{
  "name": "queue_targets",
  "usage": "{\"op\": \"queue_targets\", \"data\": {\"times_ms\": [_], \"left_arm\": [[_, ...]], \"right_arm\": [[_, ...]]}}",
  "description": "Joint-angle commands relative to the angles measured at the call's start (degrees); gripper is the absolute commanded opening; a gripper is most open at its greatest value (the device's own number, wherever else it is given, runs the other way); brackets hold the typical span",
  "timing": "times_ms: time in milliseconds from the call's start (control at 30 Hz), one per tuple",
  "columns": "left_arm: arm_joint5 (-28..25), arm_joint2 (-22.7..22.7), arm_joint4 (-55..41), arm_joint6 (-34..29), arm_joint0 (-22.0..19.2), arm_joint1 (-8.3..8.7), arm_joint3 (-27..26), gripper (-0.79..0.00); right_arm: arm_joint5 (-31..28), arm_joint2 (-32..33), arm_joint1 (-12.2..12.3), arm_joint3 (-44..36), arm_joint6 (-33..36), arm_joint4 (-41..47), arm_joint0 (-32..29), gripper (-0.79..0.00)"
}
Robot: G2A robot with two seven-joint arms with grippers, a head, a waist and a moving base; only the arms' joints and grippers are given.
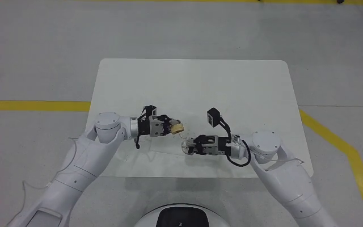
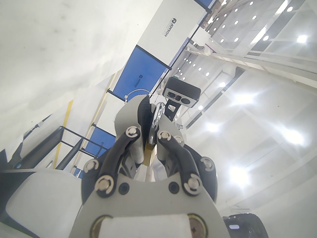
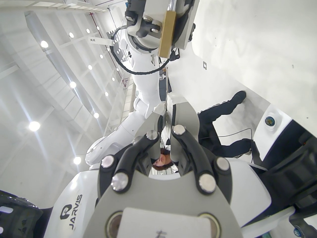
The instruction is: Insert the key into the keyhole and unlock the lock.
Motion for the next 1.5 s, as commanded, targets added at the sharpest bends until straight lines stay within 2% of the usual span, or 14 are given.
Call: {"op": "queue_targets", "data": {"times_ms": [0,467,967,1167,1367,1467], "left_arm": [[-0.2,0.0,0.6,0.7,0.0,-0.01,-0.2,-0.785],[-0.4,-0.1,3.5,3.3,1.1,0.14,-2.7,-0.785],[-0.4,-0.3,4.5,3.9,1.1,0.08,-2.8,-0.785],[-1.9,-1.7,3.4,4.6,1.6,0.18,-2.6,-0.785],[-1.9,-1.7,3.4,4.6,1.6,0.18,-2.6,-0.785],[-2.3,-1.8,4.0,7.2,2.3,0.14,-3.1,-0.785]], "right_arm": [[0.5,-0.1,-0.1,0.2,0.0,0.8,0.2,-0.785],[4.3,-2.1,-0.6,2.5,-2.5,1.6,2.8,-0.785],[4.1,-3.1,-0.8,2.6,-5.0,1.0,3.0,-0.785],[2.7,-1.0,-0.3,1.3,-1.9,2.7,1.6,-0.785],[2.7,-1.0,-0.3,1.3,-1.9,2.7,1.6,-0.785],[2.7,-1.0,-0.3,1.3,-1.9,2.7,1.6,-0.785]]}}
